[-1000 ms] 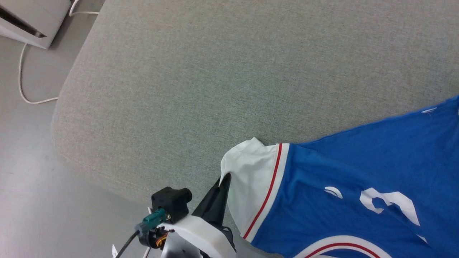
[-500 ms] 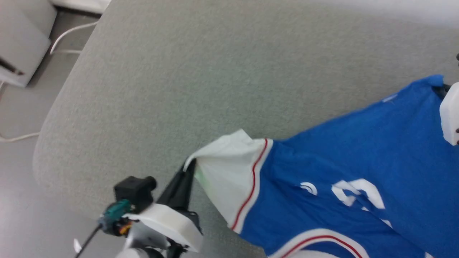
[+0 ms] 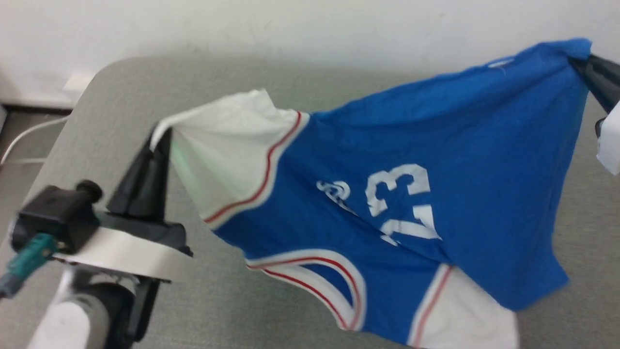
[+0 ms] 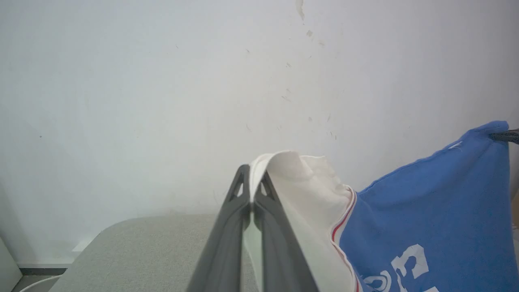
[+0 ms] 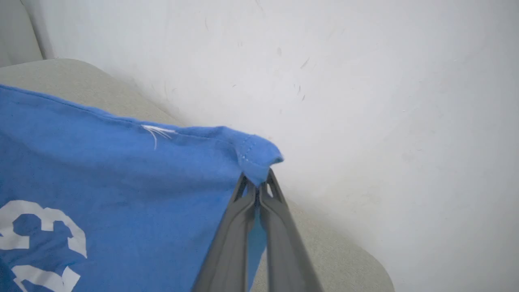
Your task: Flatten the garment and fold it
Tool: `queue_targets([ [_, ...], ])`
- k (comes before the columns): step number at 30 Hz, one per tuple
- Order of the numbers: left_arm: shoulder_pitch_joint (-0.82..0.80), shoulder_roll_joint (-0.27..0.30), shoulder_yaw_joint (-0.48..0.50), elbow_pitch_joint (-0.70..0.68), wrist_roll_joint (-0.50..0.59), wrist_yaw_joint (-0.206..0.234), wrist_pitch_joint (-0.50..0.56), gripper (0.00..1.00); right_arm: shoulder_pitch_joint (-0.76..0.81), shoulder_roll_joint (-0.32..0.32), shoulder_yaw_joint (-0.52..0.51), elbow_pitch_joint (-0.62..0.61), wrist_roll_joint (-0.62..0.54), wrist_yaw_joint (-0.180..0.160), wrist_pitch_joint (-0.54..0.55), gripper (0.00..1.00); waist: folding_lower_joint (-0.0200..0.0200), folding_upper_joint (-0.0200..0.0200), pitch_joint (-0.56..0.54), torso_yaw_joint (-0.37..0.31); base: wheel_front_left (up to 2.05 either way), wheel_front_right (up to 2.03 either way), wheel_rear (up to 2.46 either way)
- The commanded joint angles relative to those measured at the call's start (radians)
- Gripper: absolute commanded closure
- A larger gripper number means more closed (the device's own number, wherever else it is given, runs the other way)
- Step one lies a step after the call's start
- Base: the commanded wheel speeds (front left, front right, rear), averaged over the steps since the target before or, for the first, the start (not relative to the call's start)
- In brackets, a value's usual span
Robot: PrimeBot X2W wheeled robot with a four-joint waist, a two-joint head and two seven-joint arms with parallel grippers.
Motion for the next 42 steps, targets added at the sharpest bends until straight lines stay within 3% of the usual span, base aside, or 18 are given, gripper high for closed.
queue_targets([
  [1, -0.028, 0.012, 0.014, -0.015, 0.008, 0.009, -0.002, 1.00, 0.012, -0.004, -0.014, -0.023, 0.001, -0.002, -0.003, 1.00, 0.0002, -0.0001, -0.082, -0.086, 0.00, 0.00, 0.00],
  [13, -0.270, 0.090, 0.120, -0.117, 0.013, -0.006, 0.012, 1.00, 0.009, 0.003, -0.176, -0.259, -0.013, -0.002, 0.045, 1.00, 0.0002, -0.0001, -0.084, -0.172, 0.00, 0.00, 0.00],
  [23, -0.583, 0.117, 0.133, -0.068, 0.003, -0.028, 0.049, 1.00, -0.106, 0.009, -0.245, -0.306, 0.007, -0.002, 0.051, 1.00, 0.0002, -0.0001, 0.070, -0.213, 0.00, 0.00, 0.00],
  [28, -0.791, 0.135, 0.112, 0.050, 0.009, -0.066, 0.056, 1.00, -0.233, 0.021, -0.262, -0.238, 0.021, -0.002, 0.021, 1.00, 0.0002, -0.0001, 0.201, -0.221, 0.00, 0.00, 0.00],
  [38, -1.211, 0.141, 0.043, 0.371, 0.079, -0.124, 0.047, 1.00, -0.581, 0.060, -0.137, 0.022, -0.021, -0.002, -0.109, 1.00, 0.0002, -0.0001, 0.421, -0.232, 0.00, 0.00, 0.00],
  [42, -1.379, 0.134, 0.013, 0.531, 0.110, -0.149, 0.026, 1.00, -0.734, 0.106, -0.069, 0.168, -0.056, -0.002, -0.168, 1.00, 0.0002, -0.0001, 0.489, -0.235, 0.00, 0.00, 0.00],
])
